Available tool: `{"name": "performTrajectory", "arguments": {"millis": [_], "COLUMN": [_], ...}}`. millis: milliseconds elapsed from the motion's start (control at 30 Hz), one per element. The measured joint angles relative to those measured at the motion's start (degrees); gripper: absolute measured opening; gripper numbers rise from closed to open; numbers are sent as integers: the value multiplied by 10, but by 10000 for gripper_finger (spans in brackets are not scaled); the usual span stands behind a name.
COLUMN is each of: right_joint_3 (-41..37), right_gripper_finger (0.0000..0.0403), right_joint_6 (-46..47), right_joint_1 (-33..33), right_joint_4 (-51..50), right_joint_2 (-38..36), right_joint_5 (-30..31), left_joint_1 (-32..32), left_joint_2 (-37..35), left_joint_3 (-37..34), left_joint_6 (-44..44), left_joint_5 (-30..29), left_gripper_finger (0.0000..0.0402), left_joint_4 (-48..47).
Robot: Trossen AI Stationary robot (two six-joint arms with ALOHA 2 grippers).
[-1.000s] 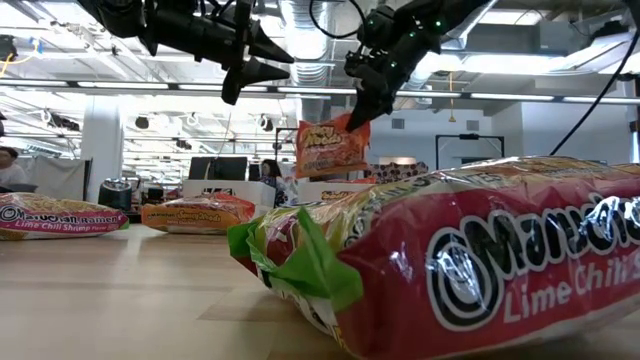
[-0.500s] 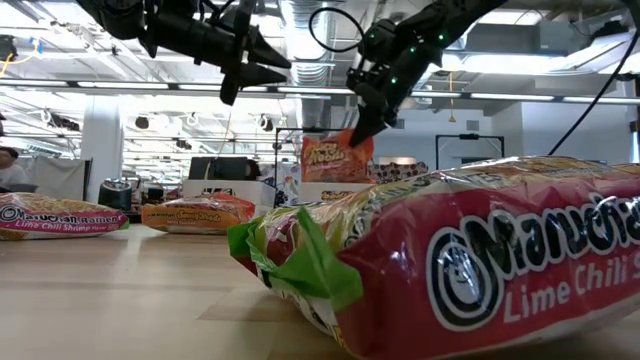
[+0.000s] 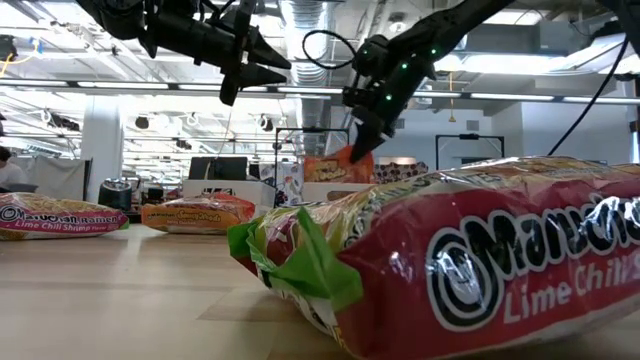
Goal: Sort Maruchan noodles
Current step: Put the orange noodle pack into the middle white bin
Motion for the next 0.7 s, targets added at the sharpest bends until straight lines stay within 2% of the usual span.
{"name": "performTrajectory", "arguments": {"millis": [267,700], "right_joint_3": [0,0], "right_gripper_finger": [25,134], "right_joint_6": [-6,29], "right_joint_1": [-1,-1], "right_joint_4": [-6,-7], "right_joint_2": [15,11], "right_joint_5": [14,23], "left_joint_1": [0,0], "left_joint_2": [0,0], "left_joint_3": [0,0], "left_joint_6": [-1,-1], "left_joint_5": [0,1], "left_gripper_finger": [121,121], "left_joint_4": [-1,-9]}}
